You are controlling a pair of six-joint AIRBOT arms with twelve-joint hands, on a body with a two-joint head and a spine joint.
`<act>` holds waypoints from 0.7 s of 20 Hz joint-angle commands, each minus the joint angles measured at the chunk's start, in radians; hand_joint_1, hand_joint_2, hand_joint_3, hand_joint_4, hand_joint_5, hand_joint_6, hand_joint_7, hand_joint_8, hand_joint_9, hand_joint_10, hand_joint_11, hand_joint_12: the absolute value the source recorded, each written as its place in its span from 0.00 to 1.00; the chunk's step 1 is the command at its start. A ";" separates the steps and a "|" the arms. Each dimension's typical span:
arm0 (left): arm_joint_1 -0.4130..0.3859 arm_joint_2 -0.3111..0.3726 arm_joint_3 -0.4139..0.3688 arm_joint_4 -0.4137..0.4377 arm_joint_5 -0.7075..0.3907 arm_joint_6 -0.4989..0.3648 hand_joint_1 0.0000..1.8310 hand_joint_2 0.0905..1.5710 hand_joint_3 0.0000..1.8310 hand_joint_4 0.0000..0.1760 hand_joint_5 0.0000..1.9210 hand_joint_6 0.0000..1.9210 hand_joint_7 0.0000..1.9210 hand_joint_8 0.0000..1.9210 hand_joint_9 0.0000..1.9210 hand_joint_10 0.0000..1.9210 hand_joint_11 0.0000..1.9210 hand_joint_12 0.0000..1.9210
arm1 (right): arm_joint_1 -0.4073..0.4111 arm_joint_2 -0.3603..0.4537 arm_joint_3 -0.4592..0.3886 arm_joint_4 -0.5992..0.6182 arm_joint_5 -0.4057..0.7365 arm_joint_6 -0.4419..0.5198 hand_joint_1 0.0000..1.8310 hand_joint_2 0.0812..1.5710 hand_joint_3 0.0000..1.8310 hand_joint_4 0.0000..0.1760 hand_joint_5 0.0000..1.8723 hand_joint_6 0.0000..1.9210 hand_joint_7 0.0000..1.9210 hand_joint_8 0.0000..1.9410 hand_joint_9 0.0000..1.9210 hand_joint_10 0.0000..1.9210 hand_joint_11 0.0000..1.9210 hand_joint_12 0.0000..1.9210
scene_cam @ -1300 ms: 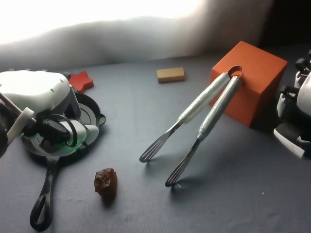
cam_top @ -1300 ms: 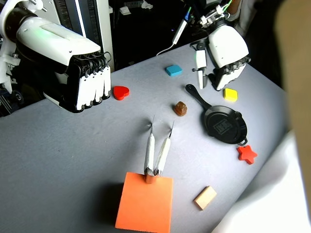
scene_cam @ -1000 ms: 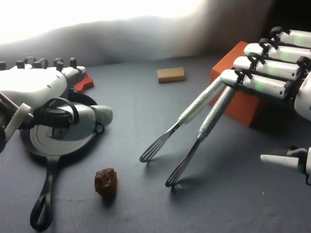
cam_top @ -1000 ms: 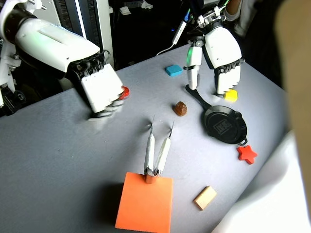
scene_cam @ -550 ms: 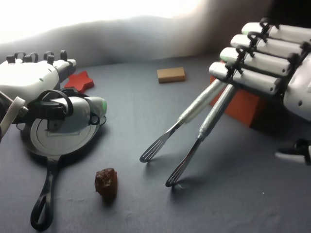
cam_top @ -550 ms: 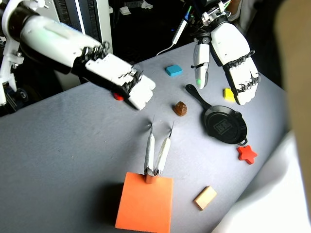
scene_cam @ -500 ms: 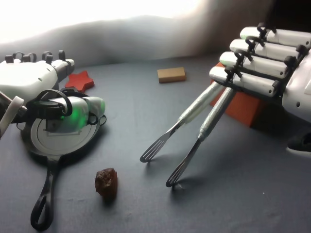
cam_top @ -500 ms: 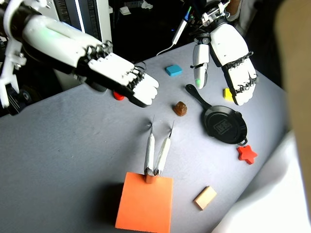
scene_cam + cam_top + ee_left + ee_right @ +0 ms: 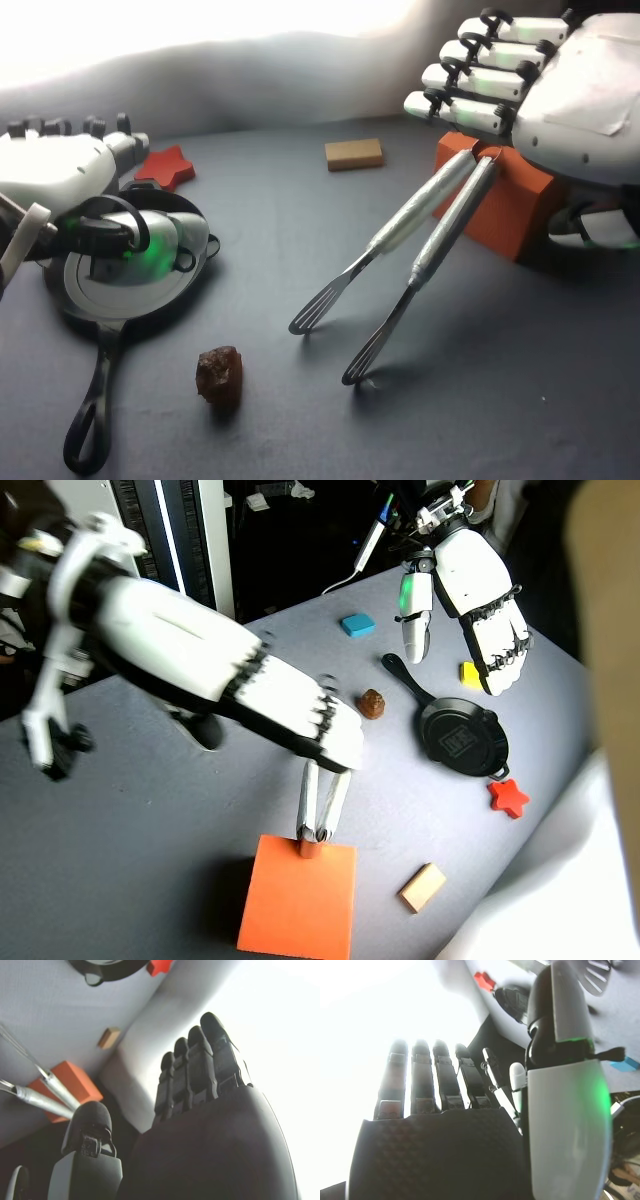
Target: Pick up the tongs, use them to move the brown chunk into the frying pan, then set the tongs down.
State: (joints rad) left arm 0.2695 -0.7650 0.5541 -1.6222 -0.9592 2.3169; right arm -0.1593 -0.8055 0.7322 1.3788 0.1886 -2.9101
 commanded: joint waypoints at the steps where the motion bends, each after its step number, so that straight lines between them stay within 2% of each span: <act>1: 0.002 0.002 -0.001 0.081 -0.034 -0.007 0.08 0.81 0.00 0.00 0.06 0.00 0.07 0.00 0.07 0.00 0.00 0.30 | 0.015 -0.007 0.012 0.055 0.059 -0.077 0.59 0.56 0.00 0.00 0.00 0.00 0.00 0.00 0.00 0.00 0.00 0.00; 2: 0.003 0.001 0.000 0.081 -0.034 -0.010 0.06 0.81 0.00 0.00 0.06 0.00 0.07 0.00 0.07 0.00 0.00 0.30 | 0.016 -0.027 0.025 0.095 0.067 -0.102 0.60 0.55 0.00 0.00 0.00 0.00 0.00 0.00 0.00 0.00 0.00 0.00; 6: 0.003 0.001 0.006 0.088 -0.035 -0.015 0.05 0.81 0.00 0.00 0.06 0.00 0.08 0.00 0.08 0.00 0.00 0.29 | 0.006 -0.106 0.075 0.097 0.075 -0.102 0.58 0.55 0.00 0.00 0.00 0.00 0.00 0.00 0.00 0.00 0.00 0.00; 10: 0.007 0.001 0.005 0.088 -0.038 -0.008 0.02 0.82 0.00 0.00 0.03 0.00 0.03 0.00 0.02 0.00 0.00 0.15 | -0.009 -0.189 0.134 0.135 0.118 -0.101 0.58 0.56 0.00 0.00 0.00 0.00 0.00 0.00 0.00 0.00 0.00 0.00; 12: 0.001 0.001 0.009 0.088 -0.038 0.013 0.00 0.81 0.00 0.00 0.01 0.00 0.01 0.00 0.00 0.00 0.00 0.05 | -0.007 -0.210 0.134 0.146 0.145 -0.101 0.56 0.57 0.00 0.00 0.00 0.00 0.00 0.00 0.00 0.00 0.00 0.00; 14: -0.002 0.001 0.010 0.088 -0.039 0.023 0.00 0.80 0.00 0.00 0.00 0.00 0.00 0.00 0.00 0.00 0.00 0.02 | 0.003 -0.212 0.116 0.146 0.180 -0.101 0.56 0.56 0.00 0.00 0.00 0.00 0.00 0.00 0.00 0.00 0.00 0.00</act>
State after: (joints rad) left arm 0.2787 -0.7700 0.5610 -1.6115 -0.9627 2.3367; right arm -0.1715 -1.0206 0.8497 1.5589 0.3447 -3.0058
